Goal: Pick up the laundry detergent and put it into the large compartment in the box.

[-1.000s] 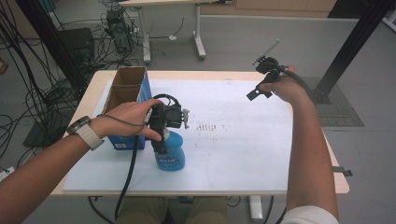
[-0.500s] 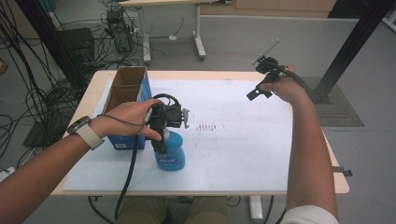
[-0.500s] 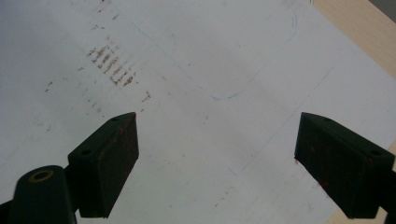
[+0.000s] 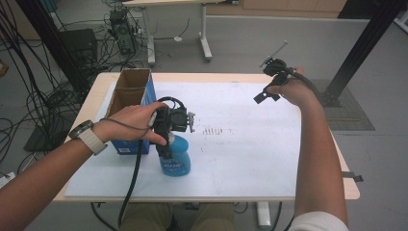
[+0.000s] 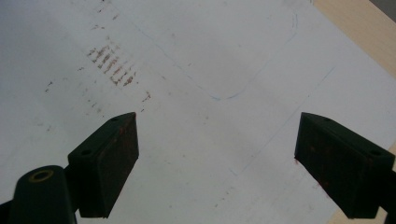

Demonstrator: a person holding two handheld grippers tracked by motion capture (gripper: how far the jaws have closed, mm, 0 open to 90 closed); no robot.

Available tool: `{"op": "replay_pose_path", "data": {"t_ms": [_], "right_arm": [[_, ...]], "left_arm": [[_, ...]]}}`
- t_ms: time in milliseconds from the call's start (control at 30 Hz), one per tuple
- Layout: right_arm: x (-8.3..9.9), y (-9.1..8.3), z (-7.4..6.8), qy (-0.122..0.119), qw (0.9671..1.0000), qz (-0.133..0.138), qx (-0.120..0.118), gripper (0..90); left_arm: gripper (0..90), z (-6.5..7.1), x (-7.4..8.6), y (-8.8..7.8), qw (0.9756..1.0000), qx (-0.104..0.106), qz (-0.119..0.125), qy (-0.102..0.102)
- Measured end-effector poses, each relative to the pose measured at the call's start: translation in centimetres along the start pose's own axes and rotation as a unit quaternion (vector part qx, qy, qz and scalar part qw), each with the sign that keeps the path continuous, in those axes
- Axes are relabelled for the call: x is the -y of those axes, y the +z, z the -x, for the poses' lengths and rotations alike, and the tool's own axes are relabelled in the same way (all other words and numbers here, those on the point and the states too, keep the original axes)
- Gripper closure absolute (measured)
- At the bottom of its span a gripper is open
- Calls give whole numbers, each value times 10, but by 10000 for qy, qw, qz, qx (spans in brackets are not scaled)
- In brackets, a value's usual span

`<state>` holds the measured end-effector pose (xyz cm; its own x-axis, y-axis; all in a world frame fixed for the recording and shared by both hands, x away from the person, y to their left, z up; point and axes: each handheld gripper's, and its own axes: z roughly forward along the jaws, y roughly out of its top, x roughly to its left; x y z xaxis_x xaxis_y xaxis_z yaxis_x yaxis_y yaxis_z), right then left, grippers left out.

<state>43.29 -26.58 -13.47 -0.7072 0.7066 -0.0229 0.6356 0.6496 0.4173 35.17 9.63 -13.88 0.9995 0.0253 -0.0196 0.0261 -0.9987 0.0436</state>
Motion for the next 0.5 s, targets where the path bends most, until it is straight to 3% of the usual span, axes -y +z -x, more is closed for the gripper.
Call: {"op": "replay_pose_path", "data": {"t_ms": [500], "right_arm": [[0,0,-1,-6,10000,8,24,137]], "left_arm": [[84,0,2,0,10000,-29,18,-31]]}}
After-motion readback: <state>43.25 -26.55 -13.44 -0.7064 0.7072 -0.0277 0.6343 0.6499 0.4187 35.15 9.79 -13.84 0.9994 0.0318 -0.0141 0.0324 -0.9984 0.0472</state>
